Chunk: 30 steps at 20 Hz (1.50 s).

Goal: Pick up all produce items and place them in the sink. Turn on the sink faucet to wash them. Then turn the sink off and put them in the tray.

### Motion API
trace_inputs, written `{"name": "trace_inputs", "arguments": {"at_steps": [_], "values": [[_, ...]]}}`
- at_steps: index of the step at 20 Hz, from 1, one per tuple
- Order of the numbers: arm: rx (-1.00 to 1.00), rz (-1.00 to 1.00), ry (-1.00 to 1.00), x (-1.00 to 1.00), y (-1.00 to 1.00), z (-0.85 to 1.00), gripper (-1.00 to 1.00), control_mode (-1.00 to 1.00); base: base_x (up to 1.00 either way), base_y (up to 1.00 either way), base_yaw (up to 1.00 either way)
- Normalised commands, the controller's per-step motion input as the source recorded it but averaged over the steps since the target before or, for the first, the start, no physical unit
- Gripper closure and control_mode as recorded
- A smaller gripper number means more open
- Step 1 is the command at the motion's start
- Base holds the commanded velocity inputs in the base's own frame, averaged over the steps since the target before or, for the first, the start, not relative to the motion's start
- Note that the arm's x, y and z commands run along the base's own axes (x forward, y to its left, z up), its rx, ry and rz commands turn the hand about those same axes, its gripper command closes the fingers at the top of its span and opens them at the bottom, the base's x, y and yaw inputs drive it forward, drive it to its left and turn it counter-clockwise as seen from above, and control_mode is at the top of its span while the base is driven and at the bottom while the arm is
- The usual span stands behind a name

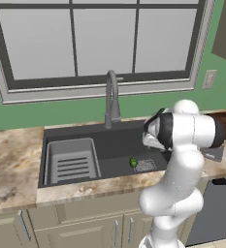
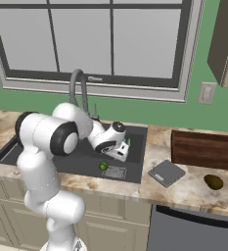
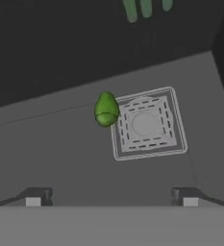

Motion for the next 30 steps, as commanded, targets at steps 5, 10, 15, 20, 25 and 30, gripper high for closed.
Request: {"name": "trace_inputs", "arguments": {"at_steps": [5, 10, 15, 20, 25, 30], "values": [[0.0, -0.06, 0.0, -0.22, -0.25, 1.0, -1.0, -1.0, 0.0, 0.0, 0.0], [0.0, -0.07, 0.01, 0.0, -0.33, 1.0, -1.0, -1.0, 0.0, 0.0, 0.0], [0.0, -0.08, 0.09, -0.19, -0.49, 1.0, -1.0, -1.0, 0.0, 0.0, 0.0], [0.0, -0.1, 0.09, -0.36, -0.69, 0.95, -1.0, -1.0, 0.0, 0.0, 0.0], [-0.02, -0.05, 0.02, -0.33, -0.89, 0.36, -1.0, -1.0, 0.0, 0.0, 0.0], [-0.02, -0.05, 0.01, -0.23, -1.0, 0.02, -1.0, -1.0, 0.0, 0.0, 0.0]]}}
